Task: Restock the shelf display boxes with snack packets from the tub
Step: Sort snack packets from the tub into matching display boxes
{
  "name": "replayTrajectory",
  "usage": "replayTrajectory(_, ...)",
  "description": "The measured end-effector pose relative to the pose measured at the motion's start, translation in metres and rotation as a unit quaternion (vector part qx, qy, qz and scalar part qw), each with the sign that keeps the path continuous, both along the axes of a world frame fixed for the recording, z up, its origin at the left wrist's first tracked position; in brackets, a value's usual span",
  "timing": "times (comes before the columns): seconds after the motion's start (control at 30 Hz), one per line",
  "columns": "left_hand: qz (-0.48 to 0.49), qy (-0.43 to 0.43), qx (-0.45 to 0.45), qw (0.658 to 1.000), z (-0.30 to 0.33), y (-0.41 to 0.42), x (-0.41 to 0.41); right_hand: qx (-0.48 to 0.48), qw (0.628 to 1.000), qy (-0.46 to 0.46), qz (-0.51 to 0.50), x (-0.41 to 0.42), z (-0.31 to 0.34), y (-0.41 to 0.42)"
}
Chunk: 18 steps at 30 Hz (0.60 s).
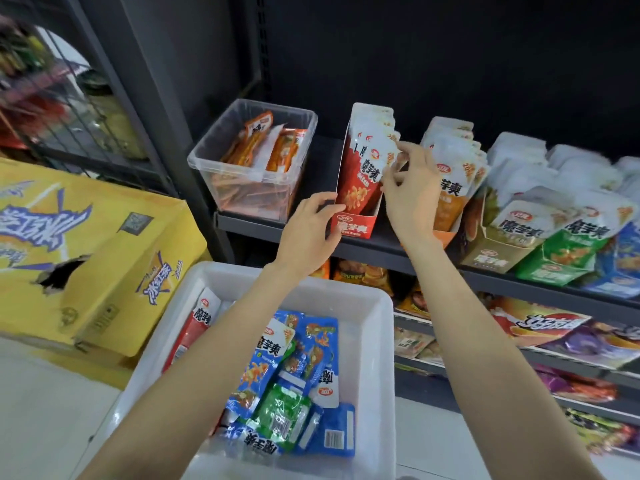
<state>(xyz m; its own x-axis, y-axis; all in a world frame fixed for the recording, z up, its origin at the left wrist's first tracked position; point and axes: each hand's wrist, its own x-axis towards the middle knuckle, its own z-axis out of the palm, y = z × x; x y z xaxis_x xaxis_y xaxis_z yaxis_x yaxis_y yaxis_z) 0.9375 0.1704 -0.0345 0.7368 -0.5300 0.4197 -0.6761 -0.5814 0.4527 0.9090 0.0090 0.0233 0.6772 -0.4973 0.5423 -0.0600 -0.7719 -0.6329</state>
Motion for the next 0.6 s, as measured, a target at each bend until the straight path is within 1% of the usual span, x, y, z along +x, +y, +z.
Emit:
replayTrajectory(0.1,0.005,0.011,-0.031,0.999,0.003,0.009,-0.008,-0.008,0.998,-0.053,0.025,-0.032,-0.012,0.016)
replayTrajectory(0.17,0.036,-0.005,-0.082,0.996,0.003,0.022,-0.019,0.002,0.997,-0.056,0.054,-0.057,-0.024,0.031)
replayTrajectory(0.2,0.056,-0.012,-0.104,0.993,0.000,0.032,-0.026,0.010,0.997,-0.040,0.069,-0.069,-0.031,0.039)
replayTrajectory(0.27,0.087,-0.017,-0.137,0.987,-0.008,0.056,-0.041,0.032,0.994,0.029,0.102,-0.090,-0.048,0.054)
replayTrajectory(0.33,0.113,0.015,-0.142,0.983,-0.019,0.086,-0.057,0.039,0.981,0.117,0.151,-0.107,-0.068,0.070)
replayTrajectory(0.4,0.130,0.083,-0.108,0.982,-0.032,0.117,-0.068,0.027,0.957,0.197,0.212,-0.117,-0.088,0.084)
replayTrajectory(0.43,0.131,0.118,-0.074,0.982,-0.039,0.131,-0.071,0.024,0.942,0.235,0.239,-0.119,-0.098,0.092)
replayTrajectory(0.5,0.113,0.181,0.024,0.977,-0.053,0.154,-0.075,0.022,0.914,0.292,0.281,-0.119,-0.113,0.108)
replayTrajectory(0.6,0.086,0.237,0.174,0.952,-0.070,0.171,-0.080,0.004,0.879,0.370,0.302,-0.107,-0.134,0.131)
